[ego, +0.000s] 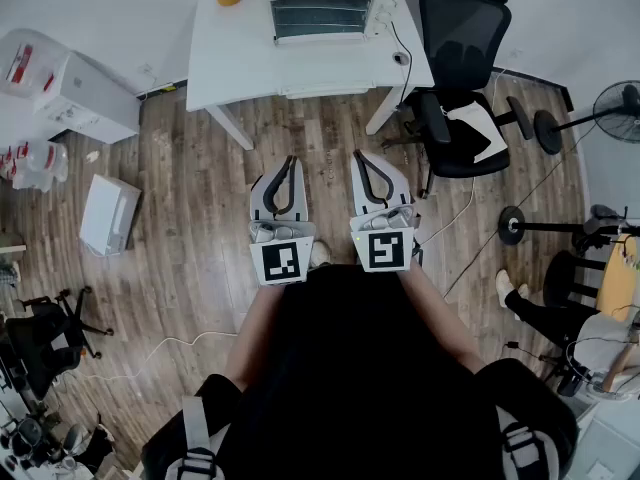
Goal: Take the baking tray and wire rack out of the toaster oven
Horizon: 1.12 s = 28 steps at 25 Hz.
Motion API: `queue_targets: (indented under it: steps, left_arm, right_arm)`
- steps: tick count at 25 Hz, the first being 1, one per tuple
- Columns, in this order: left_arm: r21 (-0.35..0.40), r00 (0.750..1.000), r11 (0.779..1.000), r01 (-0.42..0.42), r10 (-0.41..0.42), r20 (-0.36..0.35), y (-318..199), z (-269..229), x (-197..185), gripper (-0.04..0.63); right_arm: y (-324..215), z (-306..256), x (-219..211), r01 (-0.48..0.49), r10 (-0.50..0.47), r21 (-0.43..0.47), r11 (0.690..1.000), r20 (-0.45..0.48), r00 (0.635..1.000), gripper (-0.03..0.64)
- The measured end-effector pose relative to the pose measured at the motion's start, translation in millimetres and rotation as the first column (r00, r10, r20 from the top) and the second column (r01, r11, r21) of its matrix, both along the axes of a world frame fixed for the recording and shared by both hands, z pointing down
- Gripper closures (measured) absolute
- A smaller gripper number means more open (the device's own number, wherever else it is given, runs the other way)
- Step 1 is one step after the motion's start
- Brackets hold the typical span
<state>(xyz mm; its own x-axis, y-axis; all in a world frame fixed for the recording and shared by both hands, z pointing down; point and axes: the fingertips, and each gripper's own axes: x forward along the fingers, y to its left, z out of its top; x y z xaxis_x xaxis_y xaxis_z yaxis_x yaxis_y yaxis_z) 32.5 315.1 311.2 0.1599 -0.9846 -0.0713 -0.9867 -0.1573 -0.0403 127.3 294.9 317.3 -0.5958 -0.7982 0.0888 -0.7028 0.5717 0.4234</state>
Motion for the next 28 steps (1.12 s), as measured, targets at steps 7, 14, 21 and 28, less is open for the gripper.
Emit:
queue_targets:
  steps: [7,14,21,28]
  left_arm:
    - [-0.007,1.0,1.0,0.012,-0.011,0.018,-9,11,-17,0.566]
    - [-0.031,0.997,0.998,0.059,-0.058,0.043,-42,14,-33,0.566]
    - [-0.046,0.994,0.996,0.076,-0.072,0.079,-88,18,-24,0.566]
    - [-0.069,0.992,0.994,0.082,-0.075,0.099,-135,21,-12,0.566]
  right_arm:
    - [-17,7,9,-0.052,0.052,-0.002,0.999,0.046,0.998,0.586]
    - [-56,15,-5,-0.013,0.016,-0.043,0.999,0.061,0.998,0.584]
    - [-113,15,-2,0.025,-0.022,-0.04,0.999,0.081,0.997,0.584]
    - [-162,22,7,0.041,-0.036,-0.063,0.997,0.089,0.995,0.584]
